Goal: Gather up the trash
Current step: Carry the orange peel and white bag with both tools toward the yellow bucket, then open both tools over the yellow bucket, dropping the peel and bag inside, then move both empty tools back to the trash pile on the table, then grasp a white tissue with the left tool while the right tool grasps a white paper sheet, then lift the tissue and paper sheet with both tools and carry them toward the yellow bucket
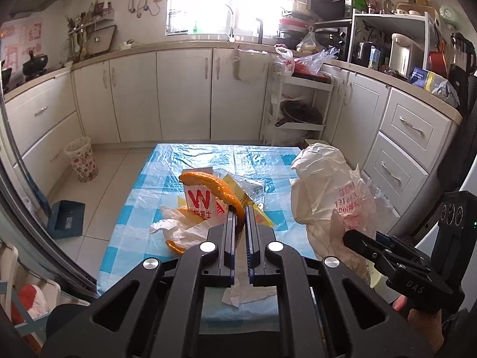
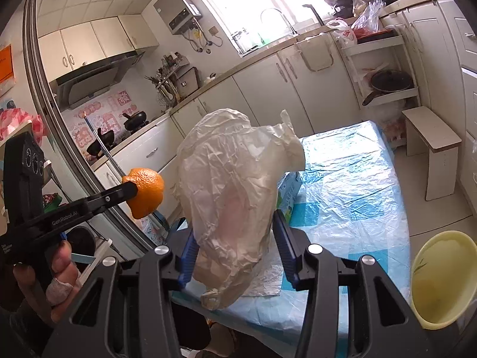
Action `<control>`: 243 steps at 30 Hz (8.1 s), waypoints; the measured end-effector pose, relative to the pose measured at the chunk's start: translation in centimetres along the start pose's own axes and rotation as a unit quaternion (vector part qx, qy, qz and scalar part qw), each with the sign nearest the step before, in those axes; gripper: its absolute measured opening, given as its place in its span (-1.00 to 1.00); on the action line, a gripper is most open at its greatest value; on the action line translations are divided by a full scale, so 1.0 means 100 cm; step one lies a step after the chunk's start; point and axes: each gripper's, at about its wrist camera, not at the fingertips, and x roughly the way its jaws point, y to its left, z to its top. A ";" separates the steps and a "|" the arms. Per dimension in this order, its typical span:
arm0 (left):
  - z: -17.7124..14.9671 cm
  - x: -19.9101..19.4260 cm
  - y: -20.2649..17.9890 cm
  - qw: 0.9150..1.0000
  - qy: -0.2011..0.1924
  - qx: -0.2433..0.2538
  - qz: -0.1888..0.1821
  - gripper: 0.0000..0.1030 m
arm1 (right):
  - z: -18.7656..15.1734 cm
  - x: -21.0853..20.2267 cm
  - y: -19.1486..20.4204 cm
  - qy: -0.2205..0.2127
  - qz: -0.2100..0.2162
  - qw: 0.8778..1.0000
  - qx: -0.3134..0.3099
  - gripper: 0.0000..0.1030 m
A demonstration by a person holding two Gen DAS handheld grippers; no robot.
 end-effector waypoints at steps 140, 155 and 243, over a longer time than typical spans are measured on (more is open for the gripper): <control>-0.098 0.018 0.135 0.968 0.123 -0.200 0.083 0.56 | -0.067 0.121 0.082 0.155 -0.086 0.979 -0.102 0.77; -0.050 0.085 0.124 0.981 0.157 -0.089 0.066 0.66 | -0.066 0.140 0.051 0.178 -0.112 0.975 -0.072 -0.77; -0.025 -0.137 0.031 0.997 -0.054 -0.035 0.041 -0.88 | -0.019 -0.099 0.133 -0.075 0.007 0.995 -0.068 -0.91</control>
